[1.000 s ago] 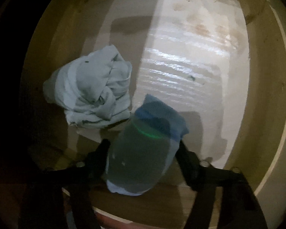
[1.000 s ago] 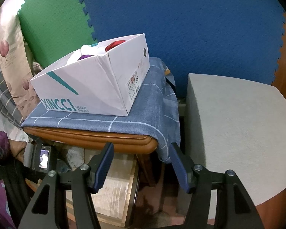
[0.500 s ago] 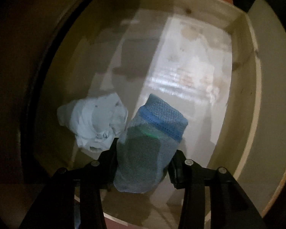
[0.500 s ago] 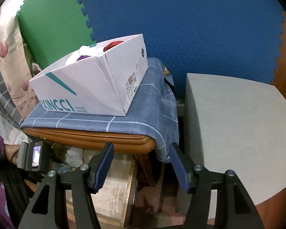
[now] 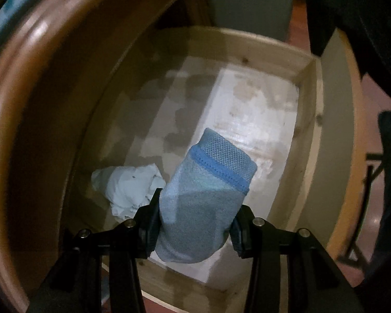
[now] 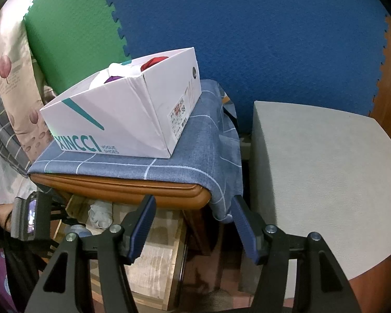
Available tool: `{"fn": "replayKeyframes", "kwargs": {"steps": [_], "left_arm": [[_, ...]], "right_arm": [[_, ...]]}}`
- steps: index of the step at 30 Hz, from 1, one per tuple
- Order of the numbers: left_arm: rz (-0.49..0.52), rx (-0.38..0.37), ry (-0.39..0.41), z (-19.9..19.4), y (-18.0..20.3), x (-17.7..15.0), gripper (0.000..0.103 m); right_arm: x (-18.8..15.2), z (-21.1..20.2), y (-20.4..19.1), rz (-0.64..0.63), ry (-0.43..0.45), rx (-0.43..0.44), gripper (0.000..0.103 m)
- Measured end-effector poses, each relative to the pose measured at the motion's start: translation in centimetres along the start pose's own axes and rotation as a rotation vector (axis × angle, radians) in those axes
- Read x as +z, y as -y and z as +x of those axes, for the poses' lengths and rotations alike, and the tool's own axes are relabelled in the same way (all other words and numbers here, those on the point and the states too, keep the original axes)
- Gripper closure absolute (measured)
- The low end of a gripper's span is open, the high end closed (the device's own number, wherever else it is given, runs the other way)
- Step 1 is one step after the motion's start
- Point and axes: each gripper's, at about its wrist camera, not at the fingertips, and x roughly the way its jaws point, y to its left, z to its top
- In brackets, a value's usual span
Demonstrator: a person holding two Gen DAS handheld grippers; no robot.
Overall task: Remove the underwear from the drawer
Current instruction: 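Lift the light blue sock with the left gripper toward the shoe box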
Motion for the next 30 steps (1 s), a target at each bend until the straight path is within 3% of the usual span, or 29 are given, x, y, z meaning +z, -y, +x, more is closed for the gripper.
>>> {"fn": "replayKeyframes", "kwargs": {"steps": [6,8,19,30], "left_arm": [[-0.073,0.019,0.072,-2.5,-2.5,-2.7,0.062],[-0.093,0.026,0.091,-2.6,-2.5,-3.4,0.062],[-0.184,0.053,0.182,-7.8,-1.7,-2.7,0.062],[-0.172,0.117,0.249,-13.0,-1.9,-1.0,0.062]], "right_arm": [[0.0,0.0,0.0,-0.003,-0.001,-0.002,0.041],[0.0,0.0,0.0,-0.008,-0.001,-0.005,0.034],[-0.1,-0.1,-0.2,-0.014,0.003,-0.004,0.034],[-0.1,-0.2,-0.2,-0.017,0.004,-0.004,0.033]]}}
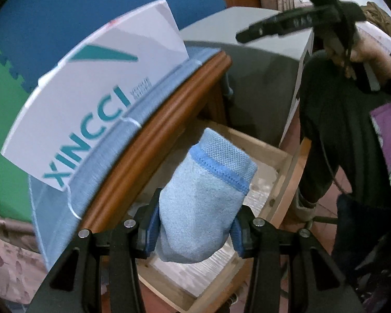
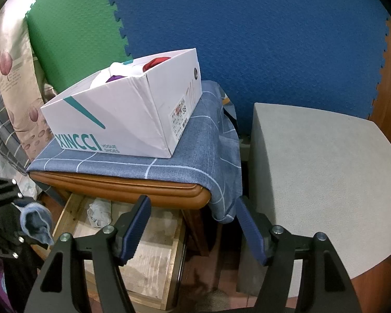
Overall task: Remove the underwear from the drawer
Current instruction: 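Lift the light blue sock with the left gripper toward the shoe box, then lower the light blue sock into the shoe box and open the left gripper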
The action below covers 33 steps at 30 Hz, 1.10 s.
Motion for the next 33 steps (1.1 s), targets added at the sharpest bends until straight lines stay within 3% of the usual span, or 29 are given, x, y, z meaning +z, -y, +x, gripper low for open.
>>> {"fn": "replayKeyframes", "kwargs": {"steps": [17,27,33], "left_arm": [[0.004,0.14,0.107,-6.4,-2.8,7.0,0.061],[-0.015,0.209,0.176,-7.8,-5.5,11.3,0.061],[-0.046,0.236,0.173,-6.4,-8.1,13.7,0.061]], "right_arm": [[0.0,-0.4,0.3,0.008,0.017,0.019,0.033],[0.0,-0.5,0.3,0.007,0.018,0.023,0.033],[0.0,-0.6,0.2,0.008,0.02,0.025,0.033]]}}
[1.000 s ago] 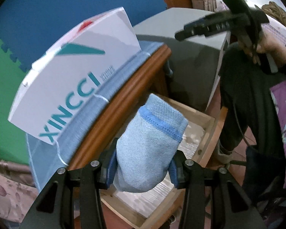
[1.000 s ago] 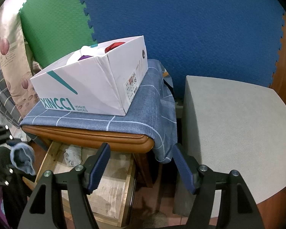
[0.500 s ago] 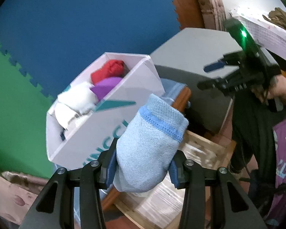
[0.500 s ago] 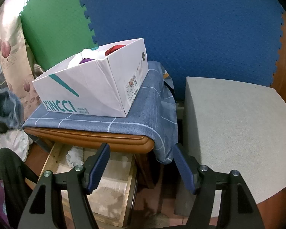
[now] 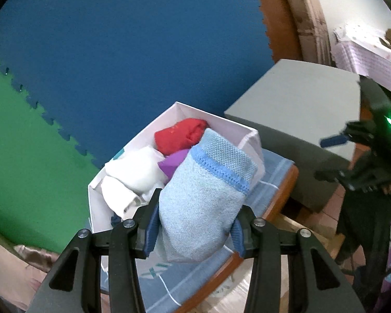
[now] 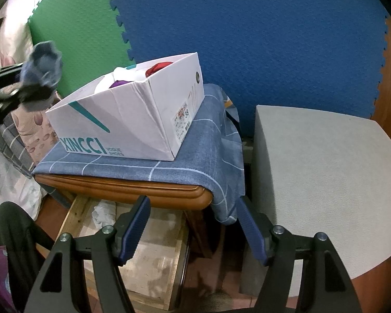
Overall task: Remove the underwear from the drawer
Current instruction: 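Lower the light blue sock into the shoe box and open the left gripper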
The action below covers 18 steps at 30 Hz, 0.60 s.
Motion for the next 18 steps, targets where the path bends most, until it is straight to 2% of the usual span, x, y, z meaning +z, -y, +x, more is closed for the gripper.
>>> {"fn": "replayKeyframes", "kwargs": {"steps": [10,18], "left_arm": [[-0.087,0.048,-0.056,5.6,-3.5,1.5,0.06],[-0.121,0.066,-0.117,9.4,-4.6,1.6,0.058]], "right_arm": [[0.0,0.0,-0.3,-0.004,0.001,0.006,0.033],[-0.1,0.1,-0.3,-0.004,0.0,0.006,0.033]]}}
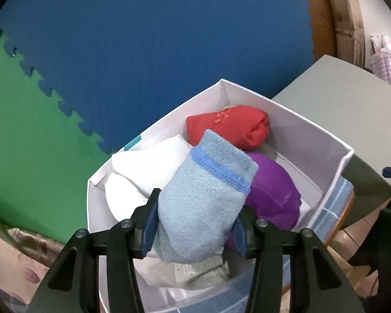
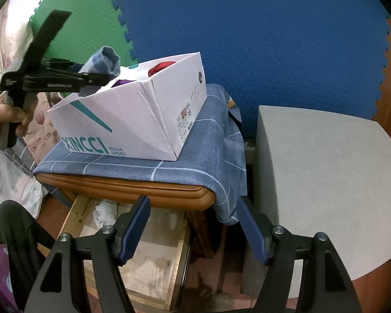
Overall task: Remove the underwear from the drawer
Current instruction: 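Lower the light blue sock into the shoe box and open the left gripper, then reach the right gripper down into the drawer toward the pale grey cloth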
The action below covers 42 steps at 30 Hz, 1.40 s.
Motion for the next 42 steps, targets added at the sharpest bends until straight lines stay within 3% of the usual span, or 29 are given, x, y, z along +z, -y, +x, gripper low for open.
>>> {"fn": "replayKeyframes", "kwargs": {"steps": [5,9,12,17,22,28,31,34,42], "left_arm": [[-0.011,0.014,-0.008,1.1,0.1,0.4,0.052],[-0.025,0.097,0.028,0.7,0.0,0.8,0.016],[-0.024,0.141,0.074,-0.2,0.0,0.9,0.008],[-0.045,0.201,0.161,-3.0,-0.5,-0.7,0.003],[-0.164,0.197,0.22,-7.0,-3.4,-5.4,0.0],[-0.283,0.223,0.181,-9.5,-7.3,-14.3,0.0],[-0.373,0.233,0.17,-10.4,-8.5,-19.1,0.0],[-0.481,0.213,0.183,-11.4,-9.5,-23.4,0.0],[-0.59,0.246,0.247,-12.6,-10.4,-28.4,0.0]], "right_arm": [[0.0,0.0,0.0,-0.003,0.0,0.0,0.033],[0.0,0.1,-0.1,-0.008,0.0,-0.002,0.033],[-0.1,0.0,-0.2,-0.012,0.0,-0.006,0.033],[-0.2,-0.3,-0.6,-0.043,0.015,-0.018,0.033],[-0.7,-0.6,-3.2,-0.172,0.021,-0.02,0.033],[-2.9,2.2,-11.2,-0.434,-0.121,0.14,0.033],[-4.7,4.5,-16.2,-0.588,-0.194,0.204,0.033],[-6.6,7.6,-20.8,-0.762,-0.249,0.209,0.033],[-9.7,16.5,-28.1,-0.99,-0.351,0.196,0.033]]}}
